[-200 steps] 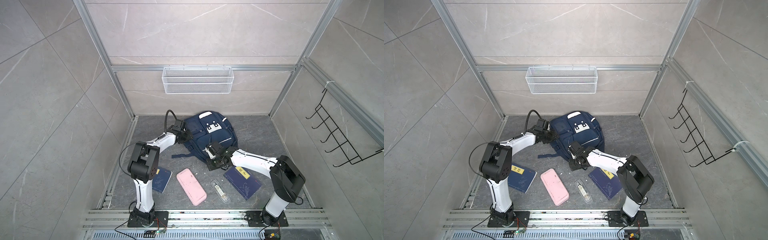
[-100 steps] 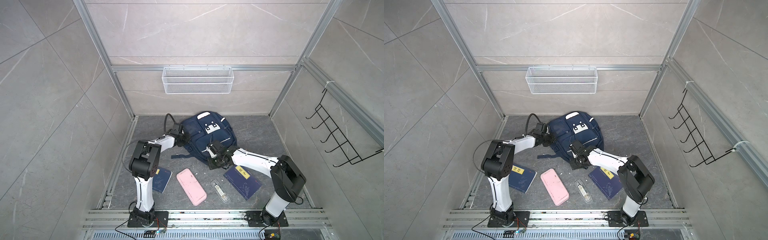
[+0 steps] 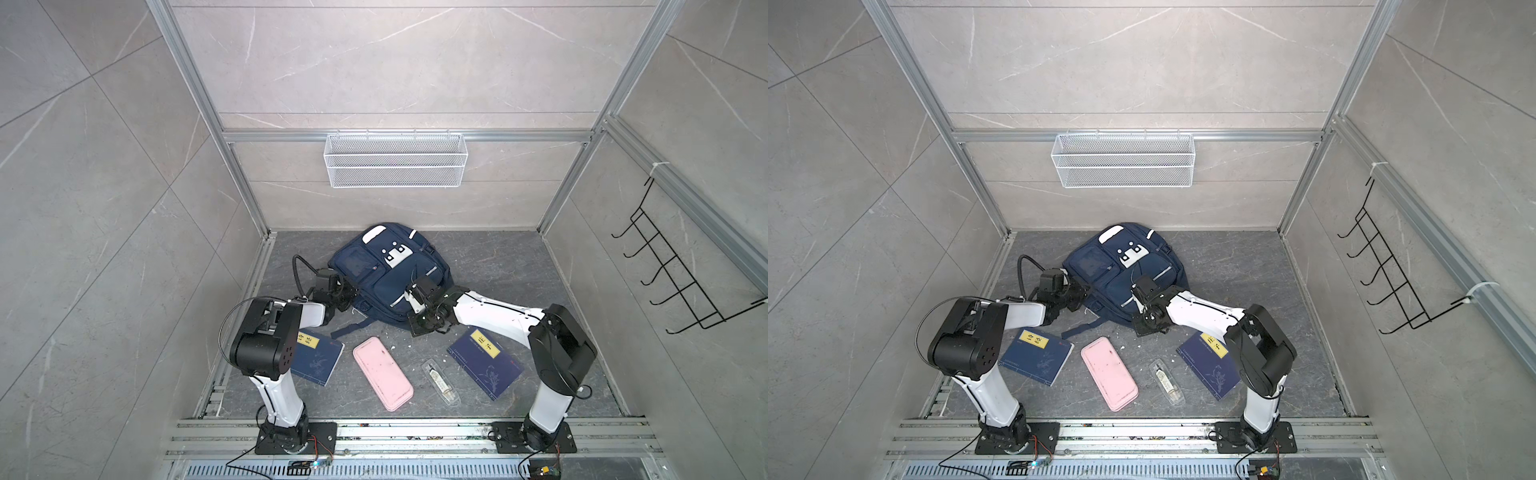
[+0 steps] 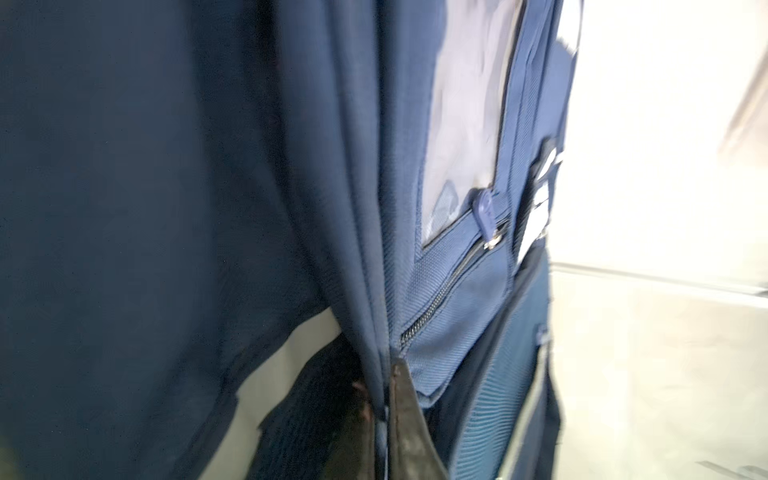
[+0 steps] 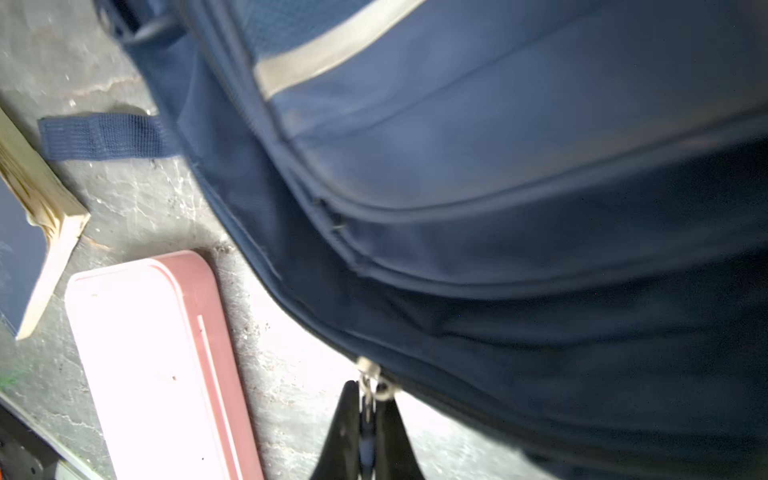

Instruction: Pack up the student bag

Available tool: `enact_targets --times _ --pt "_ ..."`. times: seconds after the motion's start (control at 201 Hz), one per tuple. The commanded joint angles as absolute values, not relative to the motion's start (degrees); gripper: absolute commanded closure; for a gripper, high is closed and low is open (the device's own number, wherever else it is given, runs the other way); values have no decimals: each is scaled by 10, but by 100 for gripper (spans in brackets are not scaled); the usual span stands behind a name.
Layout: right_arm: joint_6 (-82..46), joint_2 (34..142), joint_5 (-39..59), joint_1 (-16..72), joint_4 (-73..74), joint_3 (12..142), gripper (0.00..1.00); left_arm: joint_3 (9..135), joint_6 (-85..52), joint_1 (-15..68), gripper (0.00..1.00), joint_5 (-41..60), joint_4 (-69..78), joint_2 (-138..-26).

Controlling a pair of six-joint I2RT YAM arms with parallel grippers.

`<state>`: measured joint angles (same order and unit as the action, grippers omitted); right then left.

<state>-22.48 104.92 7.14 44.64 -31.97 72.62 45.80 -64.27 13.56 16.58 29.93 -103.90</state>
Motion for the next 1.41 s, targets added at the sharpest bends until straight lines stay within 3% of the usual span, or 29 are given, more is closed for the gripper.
enact_targets --times 0.0,0.483,0.742,1.07,1.403 --pt "-235 1081 85 478 -332 765 100 461 -720 159 100 176 389 -1048" --pt "-275 1228 95 500 -336 940 100 440 -743 168 100 157 408 -1000" --pt "-273 1219 77 483 -341 933 100 385 -754 146 100 128 438 -959" --pt "-253 1131 82 429 -333 852 100 357 -802 149 100 93 514 -964" --pt "-269 1195 116 468 -341 926 100 423 -862 174 100 63 550 -1011"
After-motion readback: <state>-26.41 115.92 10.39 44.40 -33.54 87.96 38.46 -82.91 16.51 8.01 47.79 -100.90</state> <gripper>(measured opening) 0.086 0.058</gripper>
